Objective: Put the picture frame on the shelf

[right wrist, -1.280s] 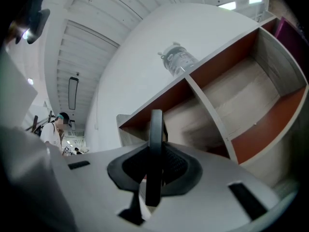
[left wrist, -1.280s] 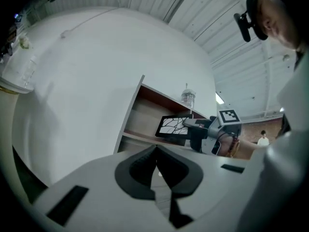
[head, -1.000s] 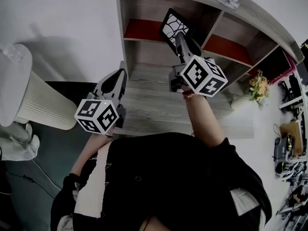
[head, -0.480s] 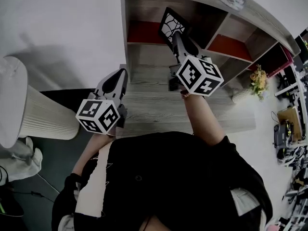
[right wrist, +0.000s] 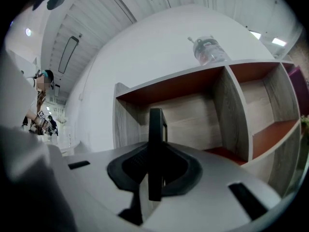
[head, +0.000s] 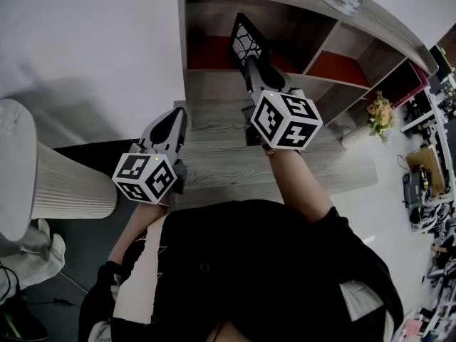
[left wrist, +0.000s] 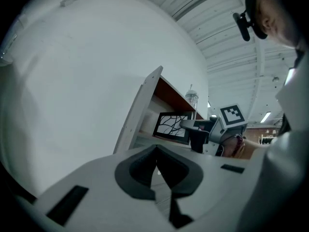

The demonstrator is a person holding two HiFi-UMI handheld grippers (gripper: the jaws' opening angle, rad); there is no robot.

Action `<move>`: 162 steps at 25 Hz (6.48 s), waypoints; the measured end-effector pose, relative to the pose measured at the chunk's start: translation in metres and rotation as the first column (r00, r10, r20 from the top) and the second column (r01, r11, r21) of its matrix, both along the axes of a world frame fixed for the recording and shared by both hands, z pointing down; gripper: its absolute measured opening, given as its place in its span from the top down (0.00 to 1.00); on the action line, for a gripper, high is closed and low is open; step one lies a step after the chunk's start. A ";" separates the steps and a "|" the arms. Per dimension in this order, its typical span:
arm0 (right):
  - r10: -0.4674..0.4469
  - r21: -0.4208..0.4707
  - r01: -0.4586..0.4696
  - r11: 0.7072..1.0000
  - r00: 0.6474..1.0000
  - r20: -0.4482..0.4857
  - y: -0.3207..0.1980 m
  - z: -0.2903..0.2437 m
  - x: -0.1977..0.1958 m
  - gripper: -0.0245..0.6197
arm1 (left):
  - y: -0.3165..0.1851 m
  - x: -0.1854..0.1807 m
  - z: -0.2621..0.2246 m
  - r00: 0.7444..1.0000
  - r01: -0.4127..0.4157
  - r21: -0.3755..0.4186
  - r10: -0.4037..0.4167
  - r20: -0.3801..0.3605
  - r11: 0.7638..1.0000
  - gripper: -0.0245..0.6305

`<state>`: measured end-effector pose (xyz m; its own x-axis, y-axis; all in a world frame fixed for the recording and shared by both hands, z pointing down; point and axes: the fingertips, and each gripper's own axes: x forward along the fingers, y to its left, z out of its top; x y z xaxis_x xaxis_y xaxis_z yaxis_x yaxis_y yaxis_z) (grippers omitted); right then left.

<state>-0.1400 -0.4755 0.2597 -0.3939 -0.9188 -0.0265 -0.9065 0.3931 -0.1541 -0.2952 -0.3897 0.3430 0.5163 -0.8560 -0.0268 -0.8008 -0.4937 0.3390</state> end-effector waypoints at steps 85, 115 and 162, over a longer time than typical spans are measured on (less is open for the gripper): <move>0.340 -0.448 0.400 0.799 0.314 0.887 -0.055 0.065 -0.024 0.90 | -0.011 -0.018 0.004 0.990 0.144 -0.024 -0.144 0.002 0.989 0.94; -0.105 -0.416 0.545 0.728 0.688 0.719 -0.034 0.013 -0.055 0.23 | -0.014 -0.004 -0.002 0.993 0.116 -0.016 -0.116 -0.006 0.993 0.94; -0.159 -0.468 0.692 0.550 0.637 0.755 -0.014 0.043 -0.073 0.14 | -0.026 0.002 0.005 0.994 0.104 -0.038 -0.105 -0.034 0.994 0.95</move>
